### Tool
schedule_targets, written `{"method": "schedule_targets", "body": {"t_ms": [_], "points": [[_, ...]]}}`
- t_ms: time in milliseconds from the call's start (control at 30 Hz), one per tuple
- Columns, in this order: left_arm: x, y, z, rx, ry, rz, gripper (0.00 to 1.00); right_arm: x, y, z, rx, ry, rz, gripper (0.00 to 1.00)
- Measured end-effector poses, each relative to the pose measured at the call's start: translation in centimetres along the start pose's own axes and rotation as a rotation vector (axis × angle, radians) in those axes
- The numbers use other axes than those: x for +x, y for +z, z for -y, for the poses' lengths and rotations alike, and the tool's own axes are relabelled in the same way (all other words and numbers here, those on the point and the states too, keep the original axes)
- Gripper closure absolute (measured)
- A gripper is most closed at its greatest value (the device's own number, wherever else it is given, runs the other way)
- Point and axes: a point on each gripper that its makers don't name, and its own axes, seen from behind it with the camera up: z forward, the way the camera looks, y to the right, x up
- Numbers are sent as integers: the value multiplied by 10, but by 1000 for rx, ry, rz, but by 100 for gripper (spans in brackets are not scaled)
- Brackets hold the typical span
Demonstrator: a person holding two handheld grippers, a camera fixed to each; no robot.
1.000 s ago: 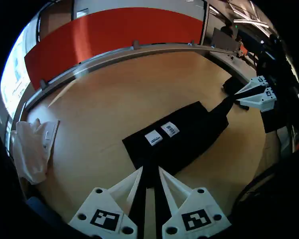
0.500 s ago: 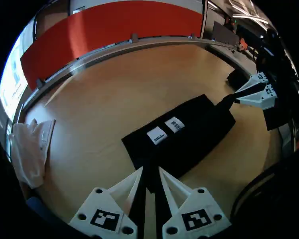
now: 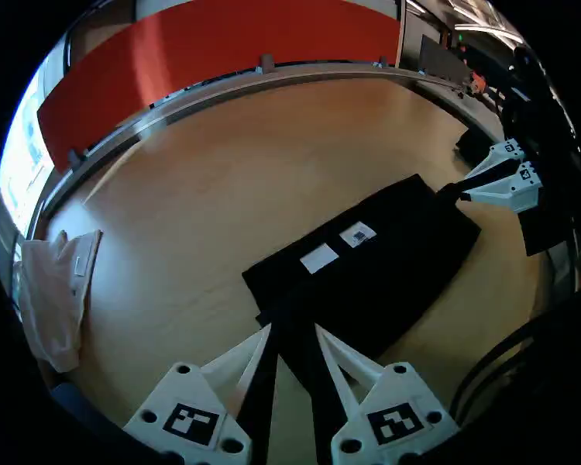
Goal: Fold towel
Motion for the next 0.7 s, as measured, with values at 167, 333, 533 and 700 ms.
{"method": "schedule_targets", "body": {"t_ms": [167,333,533,700], "points": [[-4,9,7,15,-5,10,66,-4,7,-3,0,1,20,81],[-5,15,11,18,-3,18,57,-3,13,-11,-16,-2,28,76],[-2,22,19,42,20,21,53,0,18,-19,-35,-13,36,71],[7,24,26,66,38,10,52,3,22,-27,-58,-15,39,69]]}}
